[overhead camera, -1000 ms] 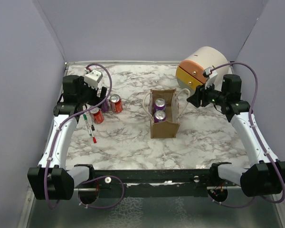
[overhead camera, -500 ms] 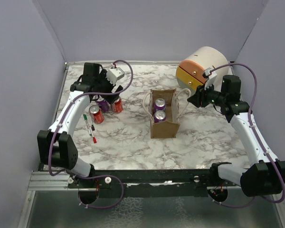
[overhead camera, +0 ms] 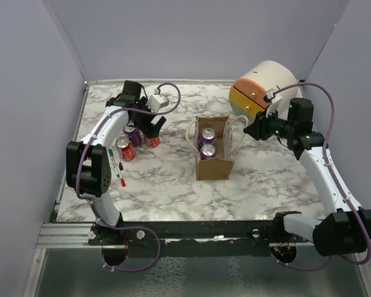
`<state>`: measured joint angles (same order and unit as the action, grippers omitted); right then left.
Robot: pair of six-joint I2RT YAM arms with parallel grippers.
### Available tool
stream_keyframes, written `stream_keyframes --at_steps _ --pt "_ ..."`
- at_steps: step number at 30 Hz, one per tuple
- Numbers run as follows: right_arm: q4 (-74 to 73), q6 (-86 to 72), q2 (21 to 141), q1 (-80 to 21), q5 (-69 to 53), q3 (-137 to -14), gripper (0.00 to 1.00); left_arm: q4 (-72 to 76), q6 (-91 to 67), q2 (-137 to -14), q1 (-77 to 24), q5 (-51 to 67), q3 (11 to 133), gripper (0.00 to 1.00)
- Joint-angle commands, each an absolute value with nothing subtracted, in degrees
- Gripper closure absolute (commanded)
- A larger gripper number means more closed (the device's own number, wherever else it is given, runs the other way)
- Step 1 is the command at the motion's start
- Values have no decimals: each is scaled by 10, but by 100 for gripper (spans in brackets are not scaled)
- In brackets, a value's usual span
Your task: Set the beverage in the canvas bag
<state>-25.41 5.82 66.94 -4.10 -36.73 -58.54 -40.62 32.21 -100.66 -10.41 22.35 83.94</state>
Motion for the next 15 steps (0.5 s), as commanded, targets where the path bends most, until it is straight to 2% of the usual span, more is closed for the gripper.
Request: stream_keyframes --at_steps 1,7,15 --pt "-243 64 664 -39 -390 -578 70 -419 335 -1020 -113 210 849 3" --pt "-243 67 668 -39 -397 -577 71 -413 328 -1041 -115 187 844 10" --pt "-244 71 673 -39 -414 -578 73 -400 324 -1032 -118 192 818 35"
